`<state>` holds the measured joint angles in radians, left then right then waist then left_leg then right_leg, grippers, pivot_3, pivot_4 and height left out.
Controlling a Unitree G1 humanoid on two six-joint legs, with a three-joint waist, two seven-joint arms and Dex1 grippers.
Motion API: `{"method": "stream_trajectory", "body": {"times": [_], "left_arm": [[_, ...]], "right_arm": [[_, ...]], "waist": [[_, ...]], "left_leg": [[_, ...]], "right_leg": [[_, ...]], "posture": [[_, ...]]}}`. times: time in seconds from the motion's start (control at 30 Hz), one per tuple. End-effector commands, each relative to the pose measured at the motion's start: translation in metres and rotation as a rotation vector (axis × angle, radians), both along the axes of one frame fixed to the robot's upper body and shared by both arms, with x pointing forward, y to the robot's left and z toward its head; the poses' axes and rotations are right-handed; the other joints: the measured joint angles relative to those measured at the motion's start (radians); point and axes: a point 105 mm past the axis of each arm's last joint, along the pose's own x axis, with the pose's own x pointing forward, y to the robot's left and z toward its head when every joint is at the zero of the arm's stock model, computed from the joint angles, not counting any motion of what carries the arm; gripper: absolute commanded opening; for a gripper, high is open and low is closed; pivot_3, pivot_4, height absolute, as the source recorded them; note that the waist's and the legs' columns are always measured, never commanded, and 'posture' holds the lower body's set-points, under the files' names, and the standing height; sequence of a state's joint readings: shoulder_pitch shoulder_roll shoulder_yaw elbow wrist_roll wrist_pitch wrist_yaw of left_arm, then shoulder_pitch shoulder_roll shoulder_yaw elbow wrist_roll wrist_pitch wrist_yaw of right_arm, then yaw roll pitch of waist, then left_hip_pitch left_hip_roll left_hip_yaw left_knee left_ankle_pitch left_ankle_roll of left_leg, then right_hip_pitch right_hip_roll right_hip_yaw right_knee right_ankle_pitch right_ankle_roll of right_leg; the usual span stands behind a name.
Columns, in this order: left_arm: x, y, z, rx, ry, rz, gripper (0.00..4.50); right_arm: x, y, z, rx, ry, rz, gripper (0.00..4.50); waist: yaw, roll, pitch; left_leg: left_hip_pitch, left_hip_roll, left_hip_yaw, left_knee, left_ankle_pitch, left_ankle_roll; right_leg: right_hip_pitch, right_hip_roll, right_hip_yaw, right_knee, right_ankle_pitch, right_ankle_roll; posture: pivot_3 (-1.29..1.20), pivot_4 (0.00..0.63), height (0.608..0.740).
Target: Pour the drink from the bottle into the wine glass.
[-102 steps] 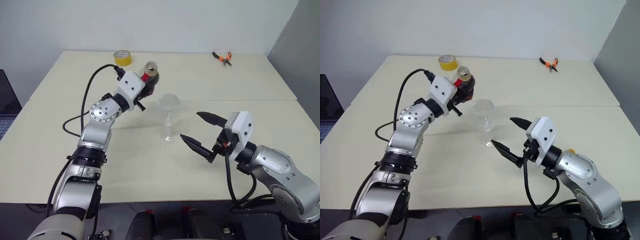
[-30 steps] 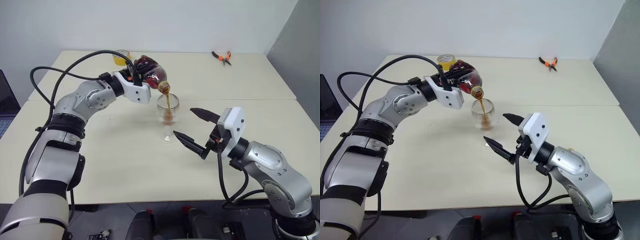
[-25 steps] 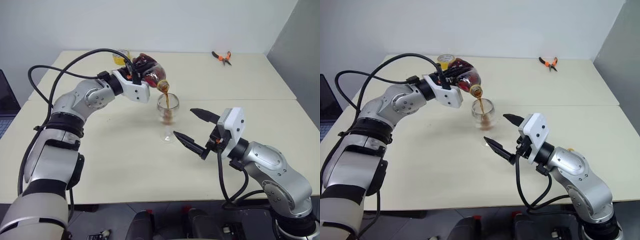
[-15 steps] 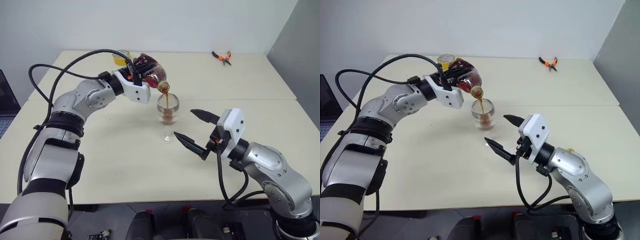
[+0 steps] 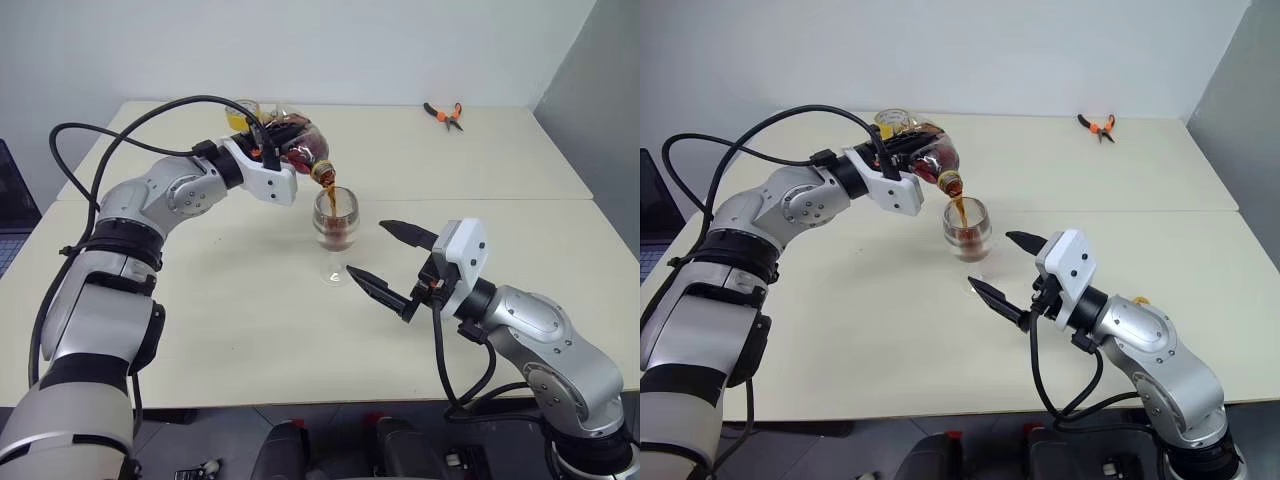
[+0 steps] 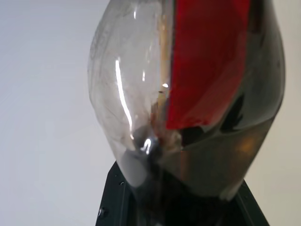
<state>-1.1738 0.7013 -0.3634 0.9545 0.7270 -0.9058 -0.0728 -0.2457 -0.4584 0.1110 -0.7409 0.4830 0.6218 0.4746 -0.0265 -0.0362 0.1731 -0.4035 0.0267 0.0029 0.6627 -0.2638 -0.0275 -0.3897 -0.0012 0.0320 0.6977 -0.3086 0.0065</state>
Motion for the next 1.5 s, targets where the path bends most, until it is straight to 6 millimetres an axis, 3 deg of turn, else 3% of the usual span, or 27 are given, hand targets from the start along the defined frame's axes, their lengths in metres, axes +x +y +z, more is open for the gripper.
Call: {"method": "stream_trajectory", "body": {"times": [0.03, 0.83, 1.5], "left_arm": [[-0.004, -0.002, 0.027, -0.025, -0.083, -0.018, 0.65], [-0.002, -0.001, 0.025, -0.038, -0.072, -0.013, 0.65], [-0.009, -0.011, 0.011, -0.298, 0.147, -0.076, 0.65]], "right_arm": [[-0.004, 0.001, 0.006, 0.001, -0.037, 0.009, 4.5], [-0.006, -0.001, 0.003, -0.002, -0.03, 0.006, 4.5], [-0.005, 0.001, 0.005, 0.002, -0.034, 0.011, 4.5]], "waist": [[0.0, 0.0, 0.0], [0.0, 0.0, 0.0], [-0.001, 0.0, 0.0]], "left_leg": [[0.0, 0.0, 0.0, 0.0, 0.0, 0.0], [0.0, 0.0, 0.0, 0.0, 0.0, 0.0], [0.0, 0.0, 0.0, 0.001, 0.0, 0.0]], "right_leg": [[0.0, 0.0, 0.0, 0.0, 0.0, 0.0], [0.0, 0.0, 0.0, 0.0, 0.0, 0.0], [0.0, 0.0, 0.0, 0.001, 0.0, 0.0]], "posture": [[0.0, 0.15, 0.74], [0.0, 0.15, 0.74], [0.0, 0.15, 0.74]]}}
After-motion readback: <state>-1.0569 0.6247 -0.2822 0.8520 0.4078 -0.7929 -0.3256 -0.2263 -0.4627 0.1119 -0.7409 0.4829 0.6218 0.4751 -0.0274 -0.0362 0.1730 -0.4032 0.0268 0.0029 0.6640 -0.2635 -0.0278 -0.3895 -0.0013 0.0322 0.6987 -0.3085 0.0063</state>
